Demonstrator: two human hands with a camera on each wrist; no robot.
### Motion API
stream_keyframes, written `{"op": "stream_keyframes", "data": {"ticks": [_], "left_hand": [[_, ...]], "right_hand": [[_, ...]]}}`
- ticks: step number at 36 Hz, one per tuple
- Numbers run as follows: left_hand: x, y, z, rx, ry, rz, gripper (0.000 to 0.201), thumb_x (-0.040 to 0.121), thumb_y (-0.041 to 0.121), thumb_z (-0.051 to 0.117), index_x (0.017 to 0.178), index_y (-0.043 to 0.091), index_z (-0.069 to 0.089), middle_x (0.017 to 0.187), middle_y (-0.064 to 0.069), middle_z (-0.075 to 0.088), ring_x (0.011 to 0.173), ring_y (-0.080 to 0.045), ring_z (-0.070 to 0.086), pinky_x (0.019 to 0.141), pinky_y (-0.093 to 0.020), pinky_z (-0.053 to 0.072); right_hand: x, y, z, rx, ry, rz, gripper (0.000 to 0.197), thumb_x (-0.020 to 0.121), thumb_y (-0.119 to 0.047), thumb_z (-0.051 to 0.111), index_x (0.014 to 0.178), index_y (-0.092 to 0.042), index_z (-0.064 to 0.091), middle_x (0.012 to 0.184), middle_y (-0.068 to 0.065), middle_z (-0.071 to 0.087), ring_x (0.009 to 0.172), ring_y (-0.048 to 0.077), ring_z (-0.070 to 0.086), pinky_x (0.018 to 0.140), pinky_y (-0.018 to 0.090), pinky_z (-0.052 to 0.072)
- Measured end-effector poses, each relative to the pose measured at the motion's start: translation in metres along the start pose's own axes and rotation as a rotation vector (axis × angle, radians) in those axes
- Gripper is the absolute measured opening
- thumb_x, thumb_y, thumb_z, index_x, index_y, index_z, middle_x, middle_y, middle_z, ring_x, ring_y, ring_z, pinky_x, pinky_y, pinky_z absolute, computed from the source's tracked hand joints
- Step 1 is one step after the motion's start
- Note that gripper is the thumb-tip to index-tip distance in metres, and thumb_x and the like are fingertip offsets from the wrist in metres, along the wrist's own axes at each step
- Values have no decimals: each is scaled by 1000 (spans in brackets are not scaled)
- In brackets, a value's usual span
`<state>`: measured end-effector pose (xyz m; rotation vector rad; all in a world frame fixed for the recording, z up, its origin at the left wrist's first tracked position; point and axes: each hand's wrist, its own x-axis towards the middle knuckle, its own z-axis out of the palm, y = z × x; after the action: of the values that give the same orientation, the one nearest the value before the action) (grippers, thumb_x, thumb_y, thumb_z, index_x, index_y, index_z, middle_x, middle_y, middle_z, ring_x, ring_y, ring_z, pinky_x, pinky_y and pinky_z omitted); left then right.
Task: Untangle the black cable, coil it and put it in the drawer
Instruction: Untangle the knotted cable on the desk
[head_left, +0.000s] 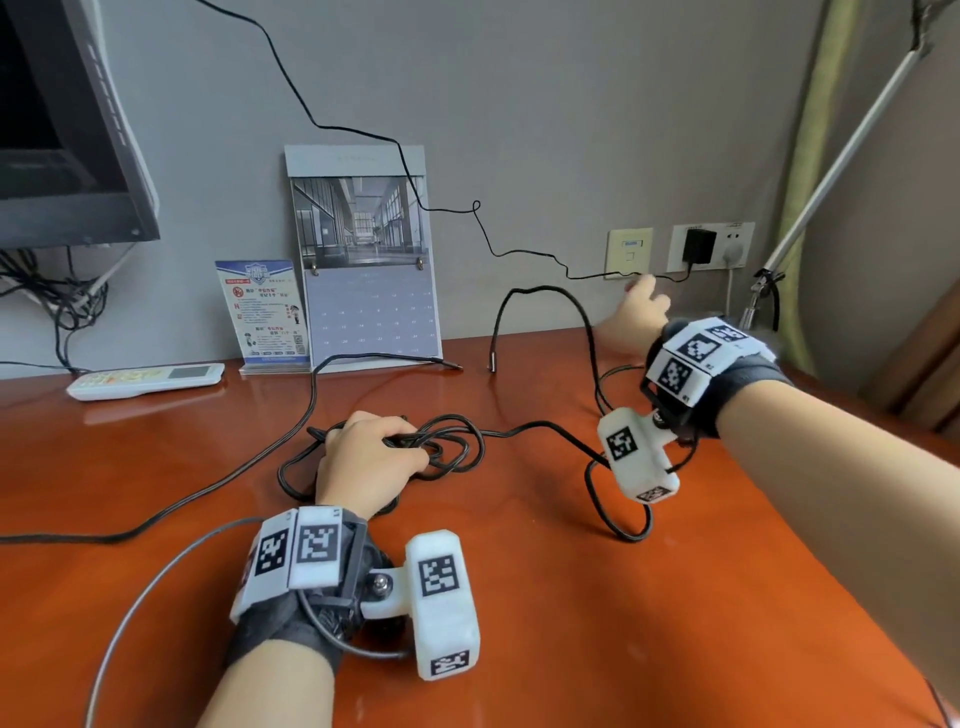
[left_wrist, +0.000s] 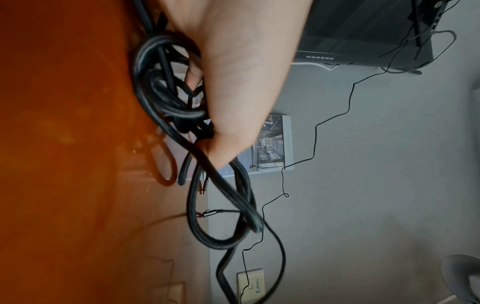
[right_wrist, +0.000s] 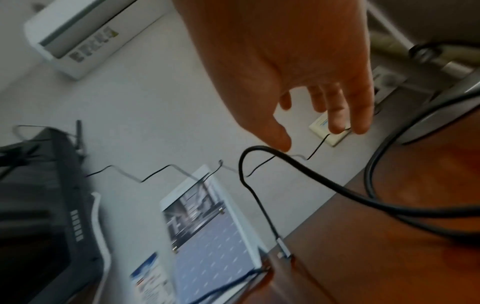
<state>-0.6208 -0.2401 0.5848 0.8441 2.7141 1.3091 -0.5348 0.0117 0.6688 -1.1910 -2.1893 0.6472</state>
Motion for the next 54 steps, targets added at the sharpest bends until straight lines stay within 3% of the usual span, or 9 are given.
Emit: {"op": "stream_keyframes", "data": {"ticks": [6,11,17,23,26,29,37,42,54], "left_hand": [[2,-1,0,-54,23,-12,26,76,16,70,80,38,57,104,7,45,117,-25,42,100,-42,39],[3,-4,1,-95,120,-25,21,74,16,70,88,31,64,104,8,48,114,-25,47,99,-44,41],[2,-4,-1,-157,189,1,28,71,14,72,76,37,57,100,9,48,110,-23,50,96,-39,41],[-1,4,-2,-288,123,59,31,76,9,72,99,25,60,111,5,39,103,-10,43,87,-20,29],[-1,6,1,-272,76,60,27,77,17,71,97,31,60,112,7,38,110,-14,46,95,-25,34],[-1,8,1,-238,74,74,27,71,34,70,95,36,57,104,13,37,116,-16,43,105,-35,34],[-1,11,-2,-327,159,230,26,80,8,66,97,26,59,103,8,53,100,-11,51,78,-9,32],[-1,12,2,-206,165,244,21,84,18,59,88,38,53,96,11,52,89,-14,55,81,-35,47],[-1,7,-1,-111,280,27,10,88,14,52,87,20,44,95,-10,55,88,-32,55,66,-36,43]], "right_hand": [[-46,-17,3,-262,-547,-382,33,95,-28,49,122,-10,57,119,8,60,99,25,60,75,30,51],[-76,-22,5,-167,-892,-404,29,99,-43,40,101,-20,57,92,0,69,71,13,64,68,26,50],[-73,-19,1,-201,-706,-536,28,95,-9,39,110,-15,62,67,2,52,53,17,46,52,24,43],[-58,-26,-15,-140,-260,-732,32,97,-10,41,112,-22,66,78,-8,59,73,17,52,64,23,34],[-55,-31,-17,-200,-63,-812,33,96,-13,40,115,-25,65,94,2,66,91,26,57,71,29,36],[-55,-35,-18,-162,20,-830,30,97,-12,40,109,-22,66,73,-10,56,76,22,50,66,28,32],[-59,-29,1,-39,-302,-712,28,96,-10,42,93,-22,67,63,-11,51,54,6,44,54,19,34],[-78,-39,10,111,-399,-774,26,94,-7,44,86,-24,63,70,10,58,60,20,47,55,19,34],[-114,-63,14,104,-451,-854,27,79,-53,64,82,-26,62,78,-5,62,64,9,49,62,26,37]]}}
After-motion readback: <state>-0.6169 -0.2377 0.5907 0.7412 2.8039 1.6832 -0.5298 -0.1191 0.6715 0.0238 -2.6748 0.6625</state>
